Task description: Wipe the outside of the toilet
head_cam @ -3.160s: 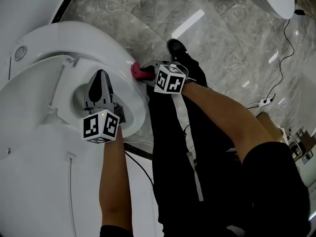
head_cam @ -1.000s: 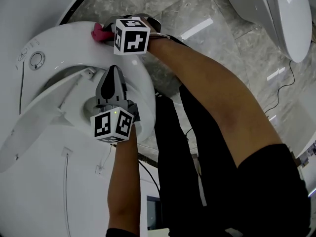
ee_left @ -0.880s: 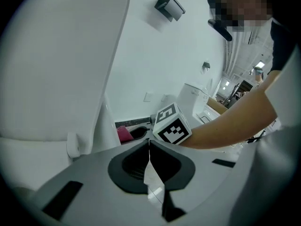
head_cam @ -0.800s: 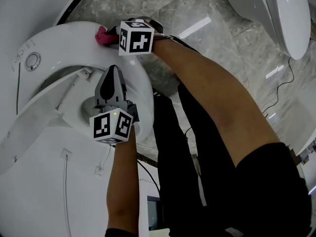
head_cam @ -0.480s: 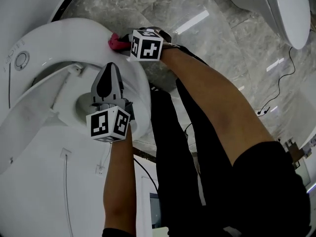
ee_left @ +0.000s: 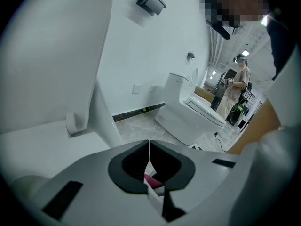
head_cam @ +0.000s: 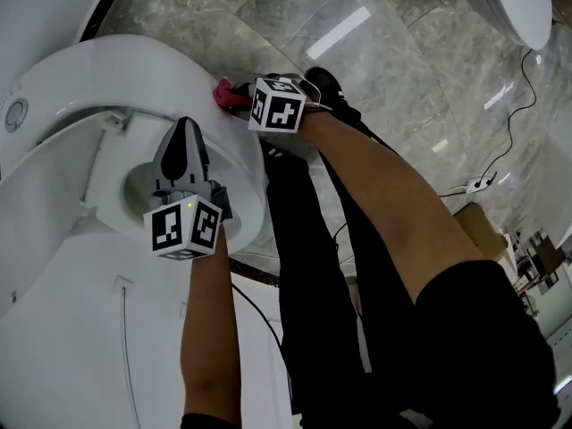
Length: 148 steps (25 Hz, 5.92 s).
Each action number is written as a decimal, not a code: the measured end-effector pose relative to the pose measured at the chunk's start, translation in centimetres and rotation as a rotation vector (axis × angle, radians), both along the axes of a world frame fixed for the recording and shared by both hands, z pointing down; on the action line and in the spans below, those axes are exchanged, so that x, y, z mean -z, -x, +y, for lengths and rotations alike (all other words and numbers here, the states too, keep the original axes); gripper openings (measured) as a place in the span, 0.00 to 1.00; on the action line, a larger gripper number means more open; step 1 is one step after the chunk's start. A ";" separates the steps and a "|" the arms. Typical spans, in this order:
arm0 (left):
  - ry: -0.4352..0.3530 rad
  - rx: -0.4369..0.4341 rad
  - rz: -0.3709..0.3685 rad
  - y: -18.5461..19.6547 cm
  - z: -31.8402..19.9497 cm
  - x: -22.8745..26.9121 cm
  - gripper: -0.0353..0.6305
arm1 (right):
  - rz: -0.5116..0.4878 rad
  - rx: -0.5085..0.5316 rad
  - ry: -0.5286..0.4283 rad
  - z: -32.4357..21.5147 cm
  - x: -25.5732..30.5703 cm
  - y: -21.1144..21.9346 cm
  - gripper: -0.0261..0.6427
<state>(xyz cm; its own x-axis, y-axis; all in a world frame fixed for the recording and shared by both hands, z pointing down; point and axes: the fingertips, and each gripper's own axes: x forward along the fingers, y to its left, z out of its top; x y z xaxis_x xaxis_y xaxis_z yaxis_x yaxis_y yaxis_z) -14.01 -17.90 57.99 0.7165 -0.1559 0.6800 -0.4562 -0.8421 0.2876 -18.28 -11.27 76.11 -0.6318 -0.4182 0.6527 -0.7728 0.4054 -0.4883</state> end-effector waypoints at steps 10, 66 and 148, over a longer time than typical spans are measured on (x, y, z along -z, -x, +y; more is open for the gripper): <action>-0.012 -0.061 -0.012 2.2 1.0 -0.3 0.08 | -0.036 -0.044 0.107 8.3 -2.1 4.8 0.23; -0.032 0.323 -0.216 3.6 -5.4 0.6 0.08 | 0.104 0.144 -0.134 -14.9 -4.0 -5.9 0.23; 0.055 0.376 -0.116 0.9 -5.7 0.8 0.08 | 0.291 0.425 -0.202 -13.7 -11.7 -4.8 0.23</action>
